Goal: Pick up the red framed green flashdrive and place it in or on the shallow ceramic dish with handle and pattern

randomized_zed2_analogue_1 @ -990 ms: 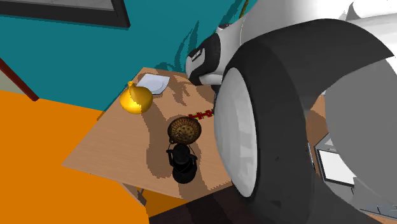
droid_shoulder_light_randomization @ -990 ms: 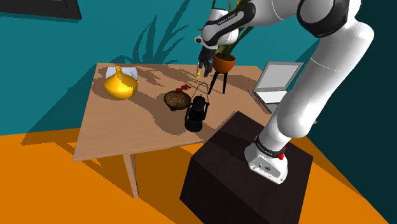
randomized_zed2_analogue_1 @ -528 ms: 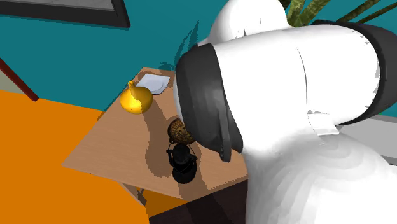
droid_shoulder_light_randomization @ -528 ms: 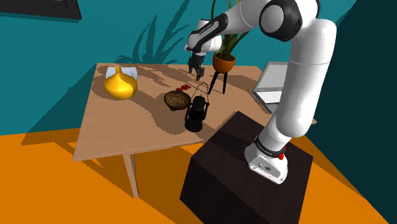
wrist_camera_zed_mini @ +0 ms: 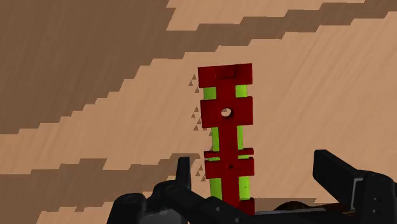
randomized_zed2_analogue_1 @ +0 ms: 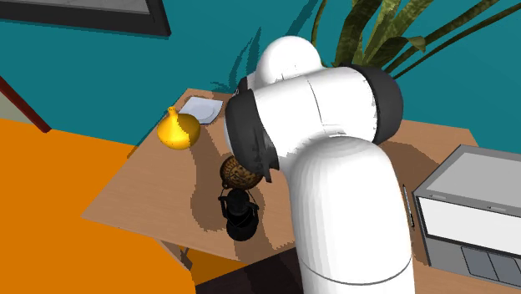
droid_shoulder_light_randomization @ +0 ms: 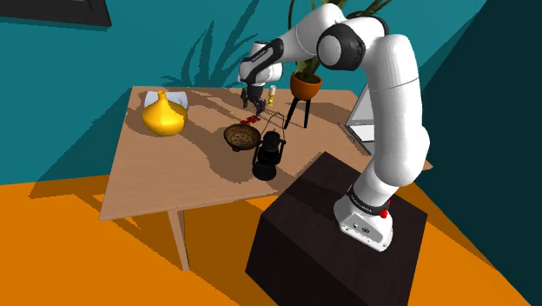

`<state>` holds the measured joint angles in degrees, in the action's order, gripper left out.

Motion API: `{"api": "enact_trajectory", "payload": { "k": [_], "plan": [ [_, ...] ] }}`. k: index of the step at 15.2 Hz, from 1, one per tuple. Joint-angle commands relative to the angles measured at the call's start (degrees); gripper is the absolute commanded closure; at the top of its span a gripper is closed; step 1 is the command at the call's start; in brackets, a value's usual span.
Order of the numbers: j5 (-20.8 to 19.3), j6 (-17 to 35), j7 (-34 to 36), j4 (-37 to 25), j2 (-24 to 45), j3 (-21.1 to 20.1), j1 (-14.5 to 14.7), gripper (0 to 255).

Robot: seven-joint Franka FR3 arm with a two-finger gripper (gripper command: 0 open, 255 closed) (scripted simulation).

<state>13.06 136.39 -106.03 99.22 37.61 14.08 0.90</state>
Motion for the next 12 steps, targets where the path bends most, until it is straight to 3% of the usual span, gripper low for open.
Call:
{"api": "enact_trajectory", "payload": {
  "k": [1,12],
  "plan": [
    [0.06,0.27,-1.32,-2.07,2.32,-0.71,-0.47,0],
    [0.94,3.15,-1.82,-3.03,6.17,-1.57,-1.09,0]
  ]
}}
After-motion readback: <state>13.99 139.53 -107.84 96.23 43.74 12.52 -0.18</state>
